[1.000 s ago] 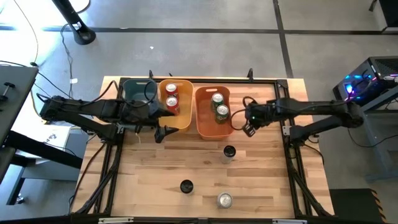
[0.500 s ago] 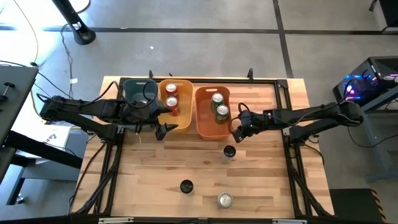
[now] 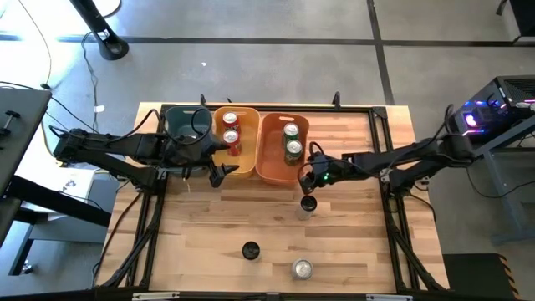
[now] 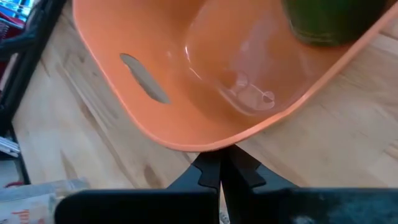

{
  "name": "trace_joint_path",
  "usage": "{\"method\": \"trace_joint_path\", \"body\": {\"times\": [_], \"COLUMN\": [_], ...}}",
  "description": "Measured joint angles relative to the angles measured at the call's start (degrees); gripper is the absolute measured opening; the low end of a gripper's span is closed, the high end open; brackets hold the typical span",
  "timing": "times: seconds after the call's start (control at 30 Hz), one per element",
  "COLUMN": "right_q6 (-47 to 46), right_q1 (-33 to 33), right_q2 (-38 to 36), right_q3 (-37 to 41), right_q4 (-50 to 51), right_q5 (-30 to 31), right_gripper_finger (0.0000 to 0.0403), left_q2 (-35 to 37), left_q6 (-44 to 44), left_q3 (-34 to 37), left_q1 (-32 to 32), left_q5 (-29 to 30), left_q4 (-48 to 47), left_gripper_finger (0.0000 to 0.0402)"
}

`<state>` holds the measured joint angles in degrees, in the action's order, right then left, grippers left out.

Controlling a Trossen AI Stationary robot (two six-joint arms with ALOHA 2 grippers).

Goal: Sort soda cans
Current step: Put the white soda can into the green bin

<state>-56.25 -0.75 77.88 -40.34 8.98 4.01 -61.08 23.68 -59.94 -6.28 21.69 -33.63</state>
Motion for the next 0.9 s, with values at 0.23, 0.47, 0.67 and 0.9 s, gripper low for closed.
{"method": "trace_joint_path", "body": {"times": [0.23,0.47,0.67,0.9], "right_q6": [3.79,7.49,8.76,8.43], "right_q1": [0.39,0.39,-0.02,-8.66], "right_q2": [0.36,-5.84,-15.97,-23.1], "right_q3": [0.0,-0.07,-0.07,-0.11], "right_q4": [0.37,8.41,10.68,-5.18], "right_q5": [-0.82,-1.44,-0.81,2.82], "right_gripper_finger": [0.0,0.0,0.0,0.0], "left_q2": [0.0,0.02,0.02,0.02], "left_q6": [0.19,-1.24,-1.31,0.22], "left_q3": [0.0,0.0,0.0,0.0], "left_q1": [0.0,-0.02,0.0,0.02], "left_q5": [-0.16,-2.09,-2.08,-2.06], "left_q4": [0.0,-1.59,-2.34,-2.32], "left_gripper_finger": [0.0371,0.0371,0.0371,0.0371]}}
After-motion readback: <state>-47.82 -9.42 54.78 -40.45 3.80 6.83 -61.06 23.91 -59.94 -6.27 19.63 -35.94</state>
